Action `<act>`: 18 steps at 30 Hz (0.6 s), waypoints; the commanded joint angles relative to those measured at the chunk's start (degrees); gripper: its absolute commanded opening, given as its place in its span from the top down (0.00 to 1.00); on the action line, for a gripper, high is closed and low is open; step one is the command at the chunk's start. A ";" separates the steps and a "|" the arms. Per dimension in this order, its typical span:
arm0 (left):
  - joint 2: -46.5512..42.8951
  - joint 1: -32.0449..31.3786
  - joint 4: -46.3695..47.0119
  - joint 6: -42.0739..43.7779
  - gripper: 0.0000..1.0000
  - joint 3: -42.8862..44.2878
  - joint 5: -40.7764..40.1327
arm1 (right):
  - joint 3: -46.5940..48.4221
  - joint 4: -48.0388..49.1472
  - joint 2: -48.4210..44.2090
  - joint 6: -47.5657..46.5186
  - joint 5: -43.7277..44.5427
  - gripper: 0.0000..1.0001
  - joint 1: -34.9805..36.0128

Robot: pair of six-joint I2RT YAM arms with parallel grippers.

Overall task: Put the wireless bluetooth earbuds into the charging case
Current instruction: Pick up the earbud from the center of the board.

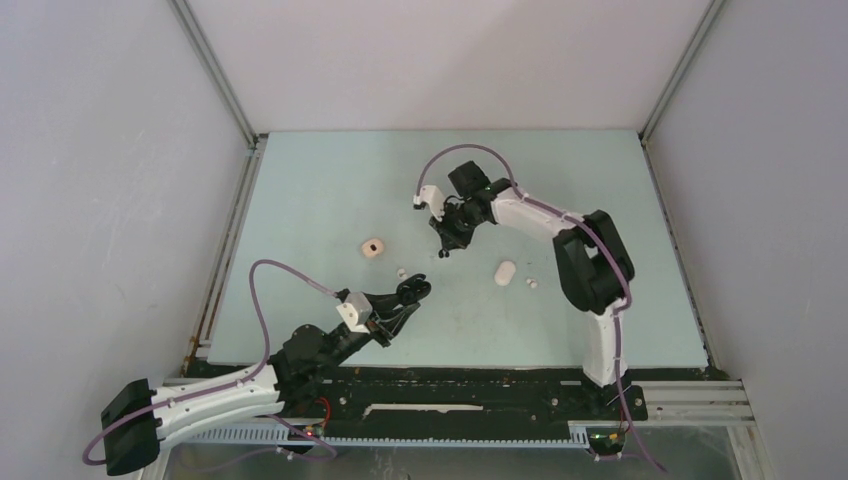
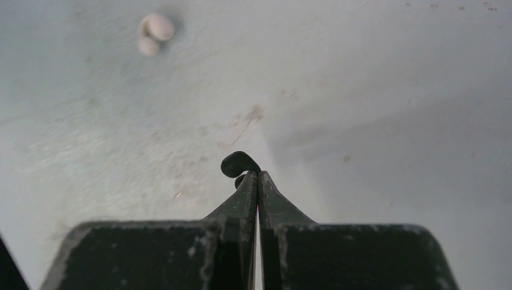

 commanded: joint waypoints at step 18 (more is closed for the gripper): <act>7.96 -0.12 6.81 1.73 1.00 -4.81 7.76 | -14.30 -4.57 -46.46 -2.67 -3.28 1.00 1.30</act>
